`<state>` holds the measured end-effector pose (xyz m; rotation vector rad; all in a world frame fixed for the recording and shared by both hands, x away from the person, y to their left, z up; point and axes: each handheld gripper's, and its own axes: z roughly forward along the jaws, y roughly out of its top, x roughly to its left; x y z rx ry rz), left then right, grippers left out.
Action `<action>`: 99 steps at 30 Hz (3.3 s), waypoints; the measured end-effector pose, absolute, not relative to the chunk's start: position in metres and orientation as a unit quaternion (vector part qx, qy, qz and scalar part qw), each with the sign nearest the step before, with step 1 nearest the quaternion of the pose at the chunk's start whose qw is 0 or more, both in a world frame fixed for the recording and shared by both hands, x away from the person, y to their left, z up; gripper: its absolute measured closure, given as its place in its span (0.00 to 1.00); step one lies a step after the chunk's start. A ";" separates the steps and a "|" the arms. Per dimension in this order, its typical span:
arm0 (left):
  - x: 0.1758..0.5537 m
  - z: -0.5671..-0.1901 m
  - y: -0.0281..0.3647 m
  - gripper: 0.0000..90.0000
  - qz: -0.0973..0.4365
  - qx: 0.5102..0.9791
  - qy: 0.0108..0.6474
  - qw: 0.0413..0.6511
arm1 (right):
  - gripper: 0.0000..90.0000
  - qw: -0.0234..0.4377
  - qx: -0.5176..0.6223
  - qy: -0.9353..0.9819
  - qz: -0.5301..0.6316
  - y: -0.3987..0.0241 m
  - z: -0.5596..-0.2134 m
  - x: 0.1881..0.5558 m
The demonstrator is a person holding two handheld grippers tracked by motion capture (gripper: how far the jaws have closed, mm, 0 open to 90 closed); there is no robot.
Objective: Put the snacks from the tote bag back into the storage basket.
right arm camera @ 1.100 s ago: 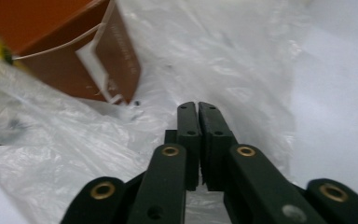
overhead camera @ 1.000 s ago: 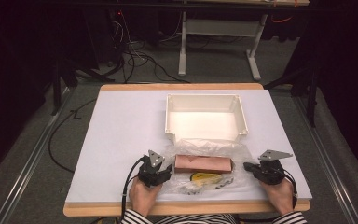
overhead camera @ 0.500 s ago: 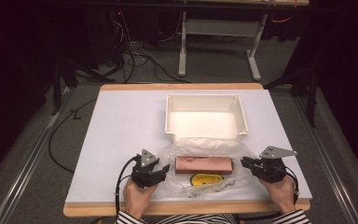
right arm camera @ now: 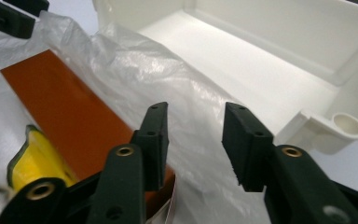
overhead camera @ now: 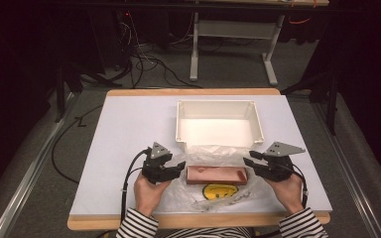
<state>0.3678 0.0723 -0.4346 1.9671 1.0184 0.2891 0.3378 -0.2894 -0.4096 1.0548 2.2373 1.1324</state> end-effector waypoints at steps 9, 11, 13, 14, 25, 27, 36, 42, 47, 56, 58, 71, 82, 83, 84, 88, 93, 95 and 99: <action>0.380 -0.448 0.065 0.70 0.093 0.805 0.391 0.435 | 0.72 0.187 0.410 0.807 0.381 -0.288 -0.425 0.362; 0.383 -0.451 0.064 0.84 0.089 0.811 0.386 0.430 | 0.85 0.168 0.412 0.817 0.368 -0.290 -0.432 0.365; 0.384 -0.453 0.063 0.88 0.089 0.816 0.382 0.425 | 0.89 0.164 0.413 0.819 0.364 -0.291 -0.434 0.366; 0.384 -0.454 0.063 0.91 0.093 0.818 0.380 0.423 | 0.93 0.162 0.414 0.820 0.361 -0.292 -0.436 0.366; 0.385 -0.463 0.067 1.00 0.116 0.807 0.397 0.422 | 1.00 0.151 0.456 0.816 0.321 -0.315 -0.466 0.367; 0.384 -0.466 0.069 1.00 0.116 0.806 0.403 0.418 | 1.00 0.147 0.463 0.812 0.323 -0.320 -0.470 0.364; 0.369 -0.473 0.083 1.00 0.120 0.799 0.425 0.408 | 1.00 0.164 0.475 0.806 0.312 -0.336 -0.469 0.355; 0.363 -0.476 0.081 1.00 0.131 0.802 0.420 0.405 | 1.00 0.172 0.477 0.802 0.315 -0.341 -0.465 0.348; 0.357 -0.475 0.079 1.00 0.131 0.807 0.407 0.407 | 0.85 0.190 0.449 0.787 0.377 -0.332 -0.437 0.331; 0.342 -0.477 0.074 1.00 0.117 0.812 0.395 0.413 | 0.76 0.177 0.431 0.800 0.378 -0.314 -0.434 0.323; 0.338 -0.477 0.074 1.00 0.114 0.813 0.393 0.414 | 0.80 0.173 0.437 0.802 0.367 -0.316 -0.441 0.325; 0.350 -0.479 0.075 1.00 0.143 0.815 0.408 0.385 | 1.00 0.173 0.474 0.803 0.316 -0.337 -0.470 0.334; 0.357 -0.456 0.071 0.59 0.141 0.804 0.407 0.409 | 0.72 0.191 0.429 0.789 0.396 -0.330 -0.431 0.318; 0.358 -0.454 0.069 0.57 0.138 0.804 0.406 0.412 | 0.69 0.197 0.428 0.788 0.397 -0.328 -0.426 0.319; 0.360 -0.453 0.067 0.55 0.134 0.804 0.405 0.414 | 0.67 0.201 0.427 0.786 0.400 -0.325 -0.423 0.320; 0.369 -0.452 0.058 0.52 0.126 0.806 0.403 0.415 | 0.61 0.206 0.429 0.784 0.400 -0.318 -0.416 0.334; 0.380 -0.460 0.051 0.55 0.101 0.806 0.403 0.422 | 0.60 0.184 0.437 0.789 0.390 -0.309 -0.426 0.355; 0.383 -0.464 0.048 0.58 0.095 0.809 0.402 0.419 | 0.67 0.174 0.441 0.793 0.383 -0.307 -0.433 0.361; 0.387 -0.470 0.042 0.74 0.092 0.822 0.391 0.403 | 0.88 0.158 0.440 0.804 0.367 -0.305 -0.446 0.365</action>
